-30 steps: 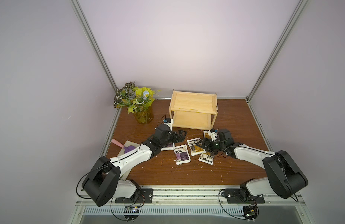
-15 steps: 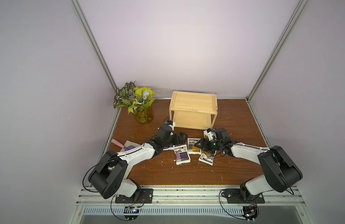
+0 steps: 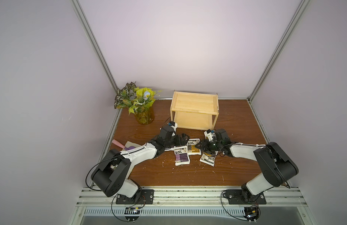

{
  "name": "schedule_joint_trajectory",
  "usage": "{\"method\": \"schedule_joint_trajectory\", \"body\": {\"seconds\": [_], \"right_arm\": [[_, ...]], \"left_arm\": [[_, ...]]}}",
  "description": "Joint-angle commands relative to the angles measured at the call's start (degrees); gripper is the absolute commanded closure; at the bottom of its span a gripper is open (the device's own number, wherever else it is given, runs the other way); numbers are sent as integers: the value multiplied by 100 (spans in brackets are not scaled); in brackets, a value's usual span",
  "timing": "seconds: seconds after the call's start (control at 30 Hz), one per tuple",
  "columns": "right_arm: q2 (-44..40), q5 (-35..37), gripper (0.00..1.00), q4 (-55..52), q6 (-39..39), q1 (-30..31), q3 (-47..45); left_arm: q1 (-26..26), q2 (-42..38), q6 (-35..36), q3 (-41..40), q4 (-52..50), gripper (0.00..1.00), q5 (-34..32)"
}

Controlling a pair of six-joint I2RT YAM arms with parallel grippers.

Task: Place the bagged coffee beans on the shelf by color
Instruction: Pick up the bagged coffee beans at the center of the board.

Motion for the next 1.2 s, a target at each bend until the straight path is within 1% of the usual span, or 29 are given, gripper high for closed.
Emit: {"method": "schedule_joint_trajectory", "body": {"seconds": [0.0, 0.13, 0.23, 0.47, 0.53, 0.6, 0.83, 0.97, 1.17], "right_arm": [[45, -202, 49, 252, 2, 25, -66], [107, -218, 57, 344, 7, 30, -139], [121, -220, 60, 371, 9, 23, -165], [132, -262, 72, 389, -9, 22, -180], [141, -268, 77, 395, -2, 24, -183], [142, -272, 79, 397, -8, 24, -183], [79, -351, 100, 421, 9, 22, -233], [-96, -344, 100, 338, 28, 22, -286], [-638, -202, 100, -8, 44, 22, -280]], "left_arm": [[-59, 69, 19, 151, 68, 0, 149], [-64, 95, 26, 161, 68, 0, 186], [-69, 112, 31, 177, 68, 0, 208], [-65, 166, 47, 200, 35, 0, 312], [-71, 182, 61, 205, 20, 0, 337], [-72, 195, 75, 222, 9, 0, 363], [-61, 252, 111, 271, -46, 0, 414], [-58, 245, 136, 280, -64, 0, 419], [-64, 160, 230, 345, -230, 0, 428]]}}
